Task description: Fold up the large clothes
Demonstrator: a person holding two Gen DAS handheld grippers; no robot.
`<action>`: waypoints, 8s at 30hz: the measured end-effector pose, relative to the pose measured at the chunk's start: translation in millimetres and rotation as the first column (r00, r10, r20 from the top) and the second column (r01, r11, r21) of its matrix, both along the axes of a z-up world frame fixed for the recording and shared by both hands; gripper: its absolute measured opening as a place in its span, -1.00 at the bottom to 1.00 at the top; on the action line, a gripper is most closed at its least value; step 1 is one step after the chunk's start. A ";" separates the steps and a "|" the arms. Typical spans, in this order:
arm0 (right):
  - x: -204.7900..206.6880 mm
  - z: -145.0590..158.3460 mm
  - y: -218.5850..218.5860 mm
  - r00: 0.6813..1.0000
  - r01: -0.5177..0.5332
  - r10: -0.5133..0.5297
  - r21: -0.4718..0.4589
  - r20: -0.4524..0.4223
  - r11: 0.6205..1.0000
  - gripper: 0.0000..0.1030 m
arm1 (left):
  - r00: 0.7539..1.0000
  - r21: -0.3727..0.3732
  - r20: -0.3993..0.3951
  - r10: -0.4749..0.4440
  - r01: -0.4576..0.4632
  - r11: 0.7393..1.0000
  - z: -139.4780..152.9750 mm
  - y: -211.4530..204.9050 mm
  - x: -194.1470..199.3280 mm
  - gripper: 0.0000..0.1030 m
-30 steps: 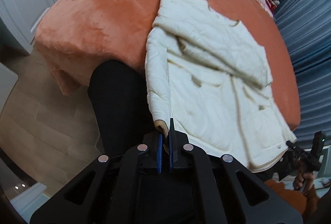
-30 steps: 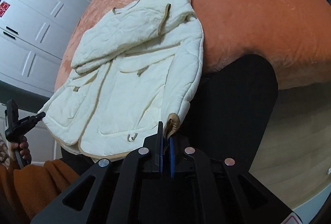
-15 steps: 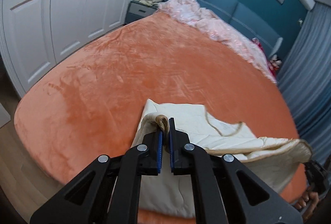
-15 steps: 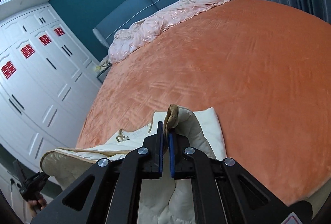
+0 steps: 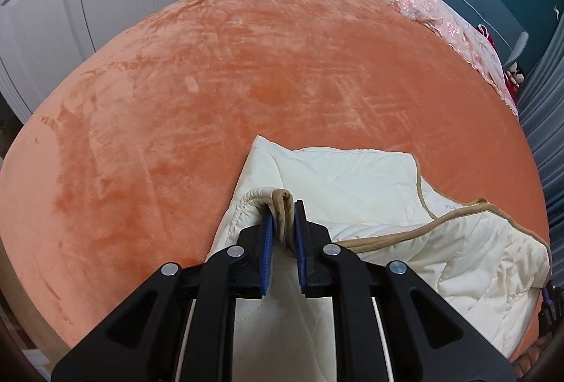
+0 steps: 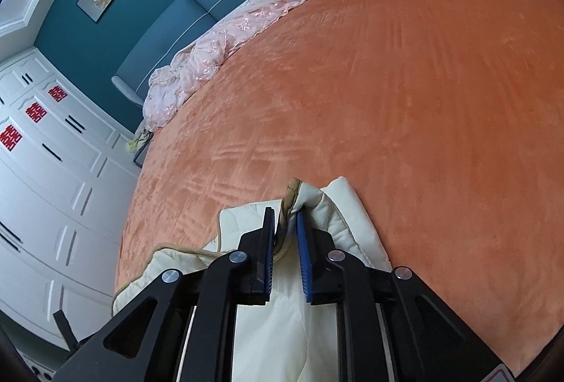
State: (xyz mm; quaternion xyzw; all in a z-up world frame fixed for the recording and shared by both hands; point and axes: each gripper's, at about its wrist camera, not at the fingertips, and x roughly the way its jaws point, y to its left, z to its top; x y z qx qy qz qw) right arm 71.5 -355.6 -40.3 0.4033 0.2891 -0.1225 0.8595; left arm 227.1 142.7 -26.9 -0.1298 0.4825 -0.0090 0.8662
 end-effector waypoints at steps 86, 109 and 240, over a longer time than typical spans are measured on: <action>136.8 -39.3 164.2 0.841 -0.522 0.472 -0.166 -0.265 0.837 -0.70 | 0.951 0.095 -0.010 -0.309 0.309 0.946 -33.7 -170.9 42.8 -0.08; 149.0 -82.4 173.9 0.868 -0.487 0.436 -0.232 -0.240 0.842 -0.77 | 0.952 0.245 0.071 -0.296 0.271 0.931 -73.8 -194.7 41.4 0.01; -139.7 2.9 115.4 0.852 -0.433 0.405 -0.012 -0.332 0.901 -0.82 | 0.801 0.006 -0.049 -0.596 0.597 0.802 33.0 -215.8 -216.9 -0.72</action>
